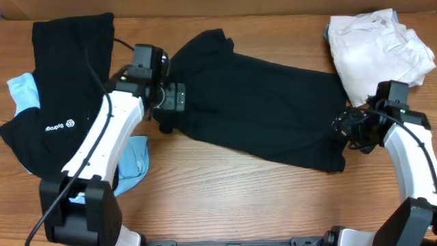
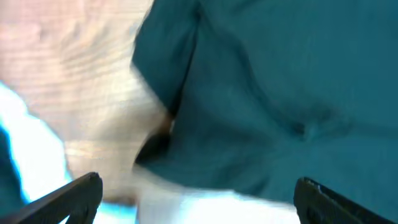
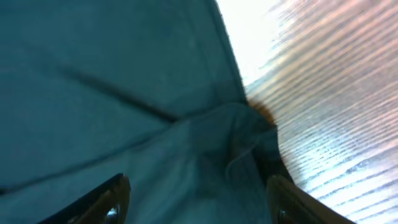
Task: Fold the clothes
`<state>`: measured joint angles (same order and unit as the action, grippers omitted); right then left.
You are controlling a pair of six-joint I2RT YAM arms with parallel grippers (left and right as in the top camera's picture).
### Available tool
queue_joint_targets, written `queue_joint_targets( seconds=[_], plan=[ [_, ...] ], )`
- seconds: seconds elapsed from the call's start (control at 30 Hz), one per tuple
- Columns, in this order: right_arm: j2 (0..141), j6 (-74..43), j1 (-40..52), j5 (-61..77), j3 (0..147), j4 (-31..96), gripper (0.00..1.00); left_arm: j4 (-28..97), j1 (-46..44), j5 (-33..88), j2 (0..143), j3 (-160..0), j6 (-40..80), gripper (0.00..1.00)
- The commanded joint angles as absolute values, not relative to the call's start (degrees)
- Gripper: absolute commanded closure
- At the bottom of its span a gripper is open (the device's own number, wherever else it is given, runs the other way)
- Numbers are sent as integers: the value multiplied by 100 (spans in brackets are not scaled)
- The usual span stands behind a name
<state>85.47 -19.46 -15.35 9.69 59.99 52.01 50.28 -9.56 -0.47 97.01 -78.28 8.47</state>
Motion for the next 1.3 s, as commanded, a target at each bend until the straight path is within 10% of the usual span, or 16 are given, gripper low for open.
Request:
queue_joint_targets(
  seconds=[0.0,0.37,0.7,1.27],
  plan=[
    [8530,-1643,-1551,1127,6272,5223,24,5555,-902,51,9539,-7856,718,3],
    [8532,-1623,-1551,1125,6270,5273,22,3870,-1017,115,9546,-5774,639,33],
    [8532,-1623,-1551,1125,6270,5306,21,2143,-1015,-307,9574,-5081,637,34],
    [8532,-1625,-1551,1122,6270,5325,21,1962,-1013,-742,9933,-5046,639,78]
  ],
)
